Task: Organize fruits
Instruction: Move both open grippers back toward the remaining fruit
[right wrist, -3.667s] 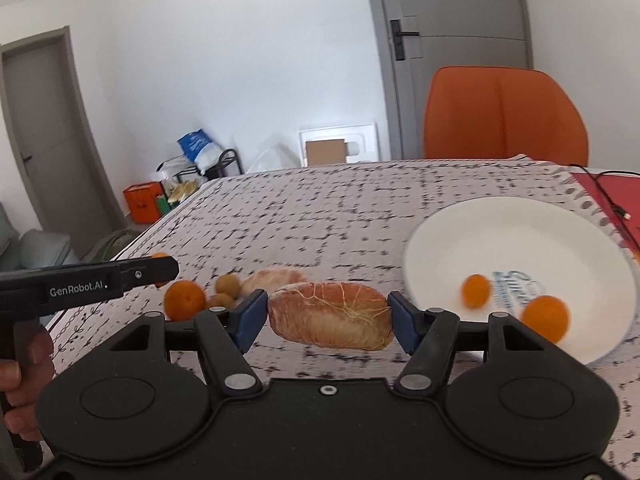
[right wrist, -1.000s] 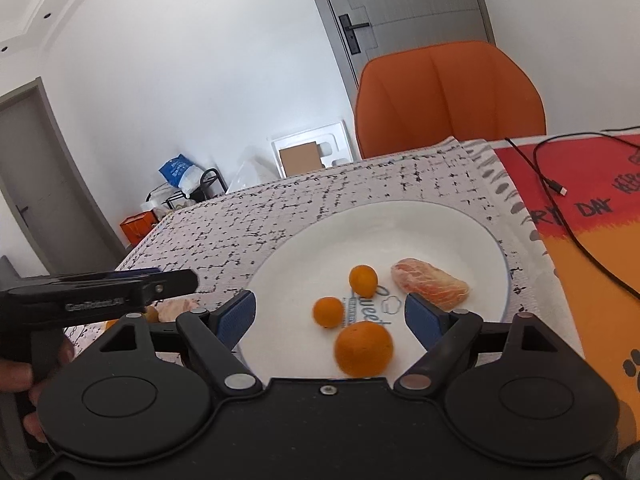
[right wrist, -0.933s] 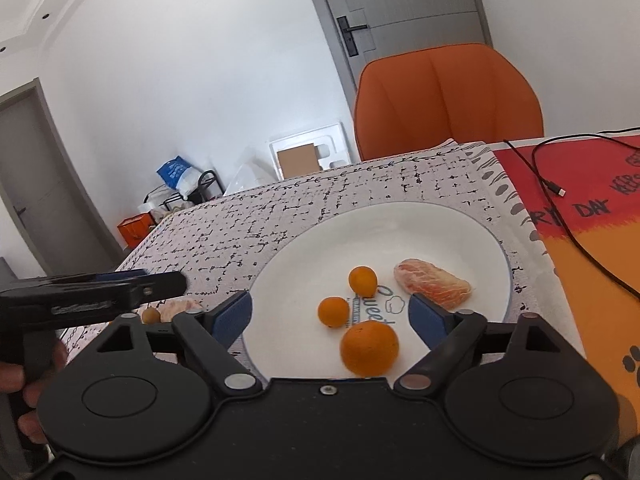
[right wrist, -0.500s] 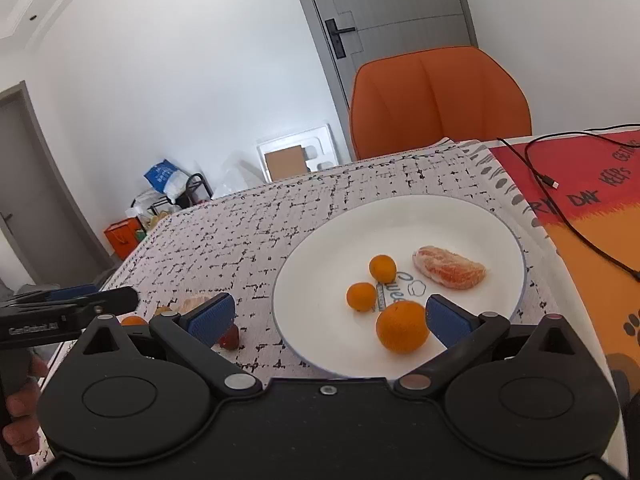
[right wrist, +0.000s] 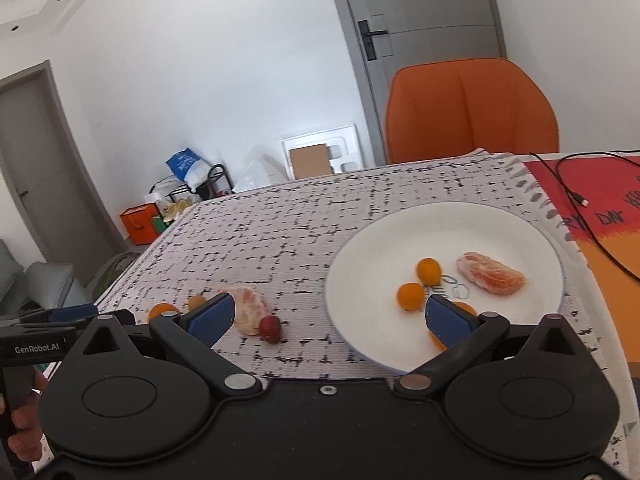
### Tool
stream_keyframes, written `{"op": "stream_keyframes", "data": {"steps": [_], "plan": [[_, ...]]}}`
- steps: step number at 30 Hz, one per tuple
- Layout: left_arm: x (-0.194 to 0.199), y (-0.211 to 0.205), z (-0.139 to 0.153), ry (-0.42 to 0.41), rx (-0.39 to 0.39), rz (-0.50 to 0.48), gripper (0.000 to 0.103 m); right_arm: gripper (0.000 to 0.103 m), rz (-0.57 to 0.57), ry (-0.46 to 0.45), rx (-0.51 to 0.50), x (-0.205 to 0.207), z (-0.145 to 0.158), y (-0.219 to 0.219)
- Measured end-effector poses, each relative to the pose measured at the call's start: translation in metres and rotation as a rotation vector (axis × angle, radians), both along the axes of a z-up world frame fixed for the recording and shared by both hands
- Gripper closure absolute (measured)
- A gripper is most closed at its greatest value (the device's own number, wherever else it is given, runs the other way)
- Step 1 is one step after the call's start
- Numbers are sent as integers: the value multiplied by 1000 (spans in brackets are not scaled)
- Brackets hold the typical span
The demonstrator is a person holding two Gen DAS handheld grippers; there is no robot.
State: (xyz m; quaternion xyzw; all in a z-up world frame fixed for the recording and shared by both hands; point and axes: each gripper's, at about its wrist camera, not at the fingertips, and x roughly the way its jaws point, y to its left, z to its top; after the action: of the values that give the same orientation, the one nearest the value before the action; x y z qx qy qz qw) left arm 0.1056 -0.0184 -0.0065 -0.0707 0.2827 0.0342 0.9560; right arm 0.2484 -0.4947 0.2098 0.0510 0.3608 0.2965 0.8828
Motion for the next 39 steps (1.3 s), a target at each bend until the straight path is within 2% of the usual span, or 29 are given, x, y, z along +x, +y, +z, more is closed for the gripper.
{"op": "stream_keyframes", "data": {"steps": [10, 14, 19, 22, 30, 35, 39], "plan": [[-13, 18, -6, -7, -8, 60, 19, 0, 68, -16, 11, -7, 3, 19], [-14, 24, -8, -6, -17, 81, 21, 5, 102, -23, 11, -10, 2, 30], [-13, 27, -13, 1, -20, 83, 32, 10, 154, -21, -4, -14, 0, 44], [-11, 30, -17, 12, -27, 80, 39, 18, 176, -5, -4, -13, -4, 50], [1, 31, -32, 47, -58, 68, 50, 26, 229, 31, -8, -12, -15, 65], [7, 28, -41, 54, -67, 50, 54, 35, 254, 48, -16, -8, -23, 75], [14, 28, -48, 67, -79, 48, 58, 35, 269, 50, -24, -6, -26, 80]]}}
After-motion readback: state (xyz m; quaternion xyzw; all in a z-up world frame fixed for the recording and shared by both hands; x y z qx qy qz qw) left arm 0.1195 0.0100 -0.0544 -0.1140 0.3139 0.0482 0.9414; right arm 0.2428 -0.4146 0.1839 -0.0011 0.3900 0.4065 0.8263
